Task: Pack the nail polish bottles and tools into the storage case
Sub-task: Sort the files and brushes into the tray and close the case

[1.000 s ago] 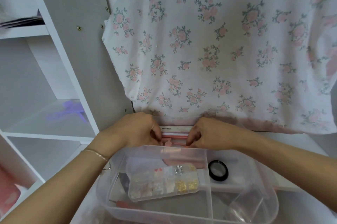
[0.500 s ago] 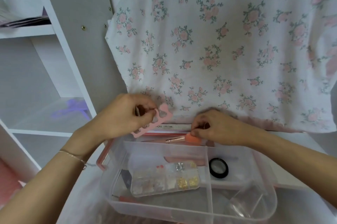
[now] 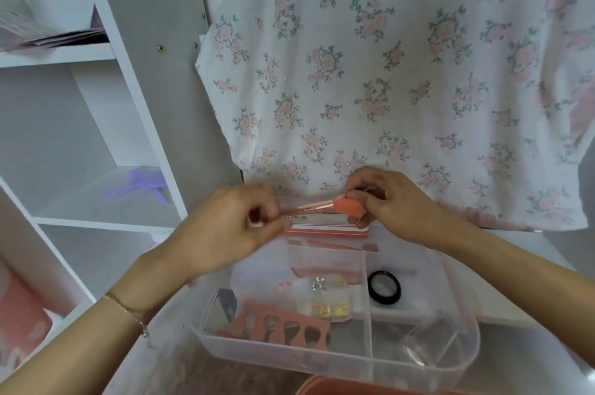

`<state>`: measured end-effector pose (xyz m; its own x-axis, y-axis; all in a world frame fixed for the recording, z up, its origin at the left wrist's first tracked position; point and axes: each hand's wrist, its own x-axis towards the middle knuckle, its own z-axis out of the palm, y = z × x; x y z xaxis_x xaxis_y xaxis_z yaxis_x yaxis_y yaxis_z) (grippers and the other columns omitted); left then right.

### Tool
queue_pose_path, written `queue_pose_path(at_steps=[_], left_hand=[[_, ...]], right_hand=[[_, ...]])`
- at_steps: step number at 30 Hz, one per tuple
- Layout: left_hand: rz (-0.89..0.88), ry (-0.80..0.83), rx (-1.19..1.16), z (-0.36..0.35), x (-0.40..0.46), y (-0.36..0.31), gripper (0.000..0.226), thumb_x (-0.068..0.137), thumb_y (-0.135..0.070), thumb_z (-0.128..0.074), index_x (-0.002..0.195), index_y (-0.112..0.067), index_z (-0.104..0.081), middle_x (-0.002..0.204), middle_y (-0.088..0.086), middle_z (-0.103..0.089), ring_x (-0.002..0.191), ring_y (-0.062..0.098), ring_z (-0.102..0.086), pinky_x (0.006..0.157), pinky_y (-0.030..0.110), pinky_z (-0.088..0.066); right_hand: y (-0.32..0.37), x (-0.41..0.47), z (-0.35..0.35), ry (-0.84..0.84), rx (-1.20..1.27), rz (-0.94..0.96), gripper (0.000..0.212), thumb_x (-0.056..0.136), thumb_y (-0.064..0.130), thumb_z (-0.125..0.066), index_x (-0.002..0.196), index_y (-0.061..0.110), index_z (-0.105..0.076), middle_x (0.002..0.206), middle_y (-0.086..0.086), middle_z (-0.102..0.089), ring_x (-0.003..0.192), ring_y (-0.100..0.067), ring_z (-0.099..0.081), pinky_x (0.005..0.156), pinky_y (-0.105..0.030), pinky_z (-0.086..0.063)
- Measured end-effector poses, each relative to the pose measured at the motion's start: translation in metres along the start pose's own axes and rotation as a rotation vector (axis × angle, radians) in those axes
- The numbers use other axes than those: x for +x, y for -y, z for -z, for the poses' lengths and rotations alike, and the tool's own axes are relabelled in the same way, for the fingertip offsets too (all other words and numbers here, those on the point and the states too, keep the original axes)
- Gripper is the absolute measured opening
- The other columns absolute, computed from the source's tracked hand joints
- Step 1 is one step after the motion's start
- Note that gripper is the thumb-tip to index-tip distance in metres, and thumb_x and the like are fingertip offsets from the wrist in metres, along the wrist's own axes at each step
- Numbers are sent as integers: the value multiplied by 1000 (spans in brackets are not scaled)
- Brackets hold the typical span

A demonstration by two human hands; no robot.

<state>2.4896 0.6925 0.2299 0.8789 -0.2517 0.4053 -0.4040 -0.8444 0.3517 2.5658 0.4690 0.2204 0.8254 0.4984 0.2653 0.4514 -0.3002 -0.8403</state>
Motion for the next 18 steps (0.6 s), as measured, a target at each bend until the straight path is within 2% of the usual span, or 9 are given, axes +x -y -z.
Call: queue_pose_path(at_steps=[2, 4, 5, 7, 9, 11, 13, 15, 18], left_hand=[[-14, -156, 15, -2, 6, 2, 28, 82, -51, -58, 91, -25, -57, 89, -12, -55, 82, 2, -49, 73, 10, -38], [-17, -67, 7, -6, 11, 4, 48, 82, -51, -49, 118, -20, -55, 108, -10, -53, 101, 2, -47, 86, 5, -33], [-24, -12, -8, -10, 12, 4, 49, 85, -50, -48, 120, -17, -55, 107, -8, -56, 99, 3, -49, 86, 10, -35], [-34, 35, -54, -19, 11, 4, 36, 91, -43, -46, 108, -15, -61, 82, -8, -62, 73, 3, -51, 69, 21, -40], [-10, 3, -50, -25, 9, 8, 21, 93, -35, -48, 97, -19, -61, 61, -12, -51, 58, 6, -47, 56, 24, -37], [42, -61, -49, -26, 8, 15, 3, 92, -28, -53, 90, -27, -55, 56, -12, -46, 54, 2, -46, 52, 19, -33], [104, -92, -111, -25, 7, 20, 8, 91, -25, -55, 84, -29, -51, 55, -10, -45, 52, 2, -45, 51, 16, -31], [163, -98, -184, -24, 7, 21, 12, 91, -25, -55, 80, -29, -53, 58, -8, -50, 51, 3, -45, 53, 15, -33], [214, -158, -265, -24, 8, 20, 13, 90, -23, -56, 78, -27, -56, 60, -7, -57, 52, 0, -49, 52, 10, -35]], right_hand=[[4, -2, -1, 6, 24, 40, 22, 91, 2, -49, 76, 16, -57, 77, 0, -60, 56, -8, -65, 57, -15, -51], [7, -3, -4, -10, 73, 74, 23, 91, 0, -49, 76, 16, -57, 74, -1, -62, 57, -8, -65, 57, -14, -51], [9, -4, -5, -30, 115, 79, 23, 91, -2, -48, 77, 15, -58, 73, -2, -62, 58, -9, -66, 57, -14, -51], [11, -3, -6, -94, 154, 72, 24, 90, -3, -48, 78, 14, -60, 76, -2, -63, 61, -11, -66, 59, -15, -52], [9, -4, -6, -211, 44, 80, 18, 90, 3, -52, 84, 17, -61, 85, 1, -63, 68, -9, -65, 68, -14, -52], [8, -10, -7, -365, -121, 133, 11, 89, 14, -55, 90, 25, -55, 91, 10, -57, 77, 2, -58, 71, -5, -44], [12, -18, -7, -390, -191, 224, 18, 86, 19, -58, 86, 34, -47, 89, 16, -54, 78, 9, -53, 68, -1, -39], [21, -24, -11, -177, -243, 246, 14, 85, 24, -57, 82, 37, -50, 82, 18, -57, 78, 10, -53, 69, -2, -38], [31, -24, -28, 330, -422, 177, 12, 85, 37, -56, 93, 32, -63, 83, 20, -62, 79, 6, -55, 70, -6, -40]])
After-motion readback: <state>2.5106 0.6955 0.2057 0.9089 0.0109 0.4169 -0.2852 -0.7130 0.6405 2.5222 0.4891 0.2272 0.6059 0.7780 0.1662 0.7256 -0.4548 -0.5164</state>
